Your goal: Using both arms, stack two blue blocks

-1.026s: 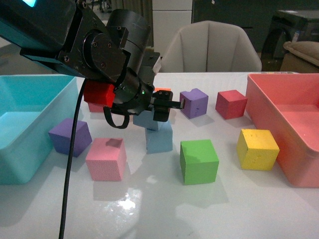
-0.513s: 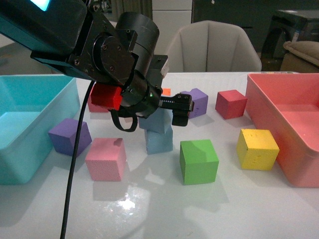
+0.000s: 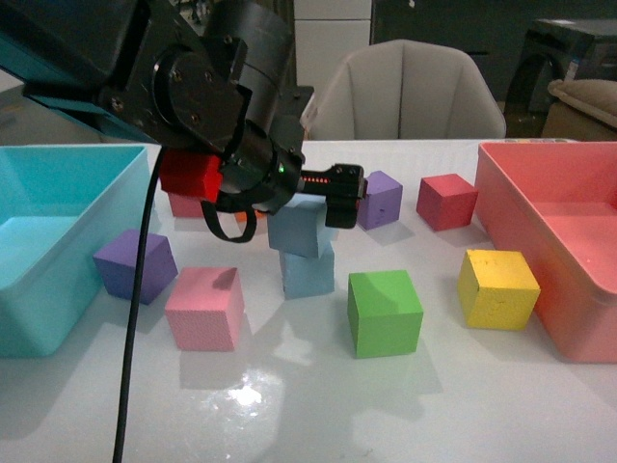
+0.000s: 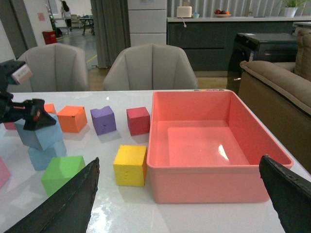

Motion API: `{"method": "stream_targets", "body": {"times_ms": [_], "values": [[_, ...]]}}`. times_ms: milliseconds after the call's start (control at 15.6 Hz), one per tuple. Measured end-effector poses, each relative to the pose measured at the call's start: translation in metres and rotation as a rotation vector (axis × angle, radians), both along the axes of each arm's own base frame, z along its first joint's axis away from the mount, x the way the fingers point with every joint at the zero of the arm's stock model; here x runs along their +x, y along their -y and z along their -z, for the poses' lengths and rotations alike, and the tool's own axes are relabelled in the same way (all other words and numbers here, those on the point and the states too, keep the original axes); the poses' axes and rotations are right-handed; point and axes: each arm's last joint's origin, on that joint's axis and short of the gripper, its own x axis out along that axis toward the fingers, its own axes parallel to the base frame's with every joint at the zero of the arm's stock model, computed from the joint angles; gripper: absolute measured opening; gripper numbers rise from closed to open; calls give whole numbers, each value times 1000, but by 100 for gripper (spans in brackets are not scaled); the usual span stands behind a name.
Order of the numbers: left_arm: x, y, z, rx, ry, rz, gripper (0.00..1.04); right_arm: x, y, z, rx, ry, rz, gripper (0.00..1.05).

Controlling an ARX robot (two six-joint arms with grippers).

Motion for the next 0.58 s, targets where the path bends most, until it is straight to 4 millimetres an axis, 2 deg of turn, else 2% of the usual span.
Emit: {"method": "stream_targets", "body": {"times_ms": [128,256,385,577], "values": [[-10,-4,-31,-51,88,16,98,0,0,0,0,0,0,98],[-36,-10,-66,-96,203,39,98,0,0,0,0,0,0,98],[-75,-20,-91,-130,338,76,98,0,0,0,0,0,0,98],[-142,-45,-112,-176,519,90,98,0,0,0,0,0,0,98]]}}
